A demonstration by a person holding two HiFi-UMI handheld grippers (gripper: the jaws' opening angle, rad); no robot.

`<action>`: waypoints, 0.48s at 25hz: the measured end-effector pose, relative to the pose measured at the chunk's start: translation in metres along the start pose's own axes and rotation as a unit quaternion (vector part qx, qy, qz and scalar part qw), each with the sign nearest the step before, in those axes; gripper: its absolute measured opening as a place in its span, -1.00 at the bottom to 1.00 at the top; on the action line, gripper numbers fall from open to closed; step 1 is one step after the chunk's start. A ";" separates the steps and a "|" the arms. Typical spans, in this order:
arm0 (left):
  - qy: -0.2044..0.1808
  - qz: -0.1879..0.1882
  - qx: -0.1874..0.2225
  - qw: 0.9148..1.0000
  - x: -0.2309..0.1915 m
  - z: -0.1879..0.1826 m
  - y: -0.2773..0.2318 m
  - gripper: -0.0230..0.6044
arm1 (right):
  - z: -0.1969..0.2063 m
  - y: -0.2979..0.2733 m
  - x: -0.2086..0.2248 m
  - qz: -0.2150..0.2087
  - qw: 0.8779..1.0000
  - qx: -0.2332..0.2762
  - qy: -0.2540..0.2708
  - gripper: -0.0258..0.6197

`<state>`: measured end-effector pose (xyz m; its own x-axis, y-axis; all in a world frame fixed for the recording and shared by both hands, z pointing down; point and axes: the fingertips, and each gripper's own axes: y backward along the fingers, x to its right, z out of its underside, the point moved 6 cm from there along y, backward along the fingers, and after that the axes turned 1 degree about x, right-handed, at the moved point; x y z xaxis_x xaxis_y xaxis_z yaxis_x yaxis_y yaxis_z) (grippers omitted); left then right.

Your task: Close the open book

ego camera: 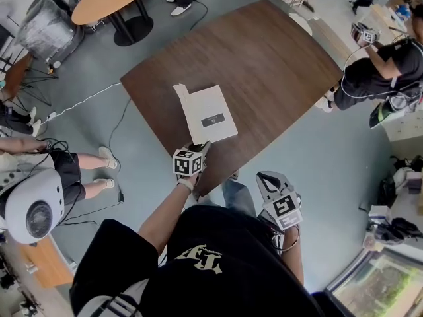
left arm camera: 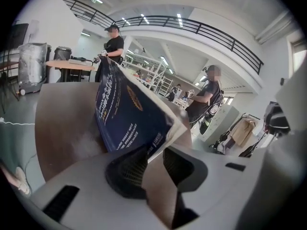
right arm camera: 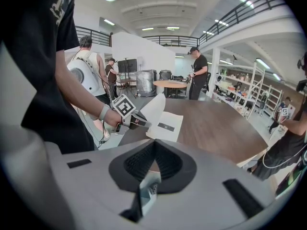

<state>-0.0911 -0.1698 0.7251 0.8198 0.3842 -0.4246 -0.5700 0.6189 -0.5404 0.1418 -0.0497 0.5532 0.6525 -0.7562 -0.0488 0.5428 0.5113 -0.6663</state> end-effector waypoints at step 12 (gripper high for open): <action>-0.006 0.031 -0.018 0.999 0.015 0.003 -0.021 -0.65 | 0.014 0.012 0.001 0.013 1.000 -0.002 -0.011 -0.96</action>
<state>-0.0667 -0.1750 0.7329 0.7839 0.4292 -0.4487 -0.6205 0.5696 -0.5391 0.1566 -0.0386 0.5555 0.6776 -0.7338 -0.0497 0.5233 0.5285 -0.6685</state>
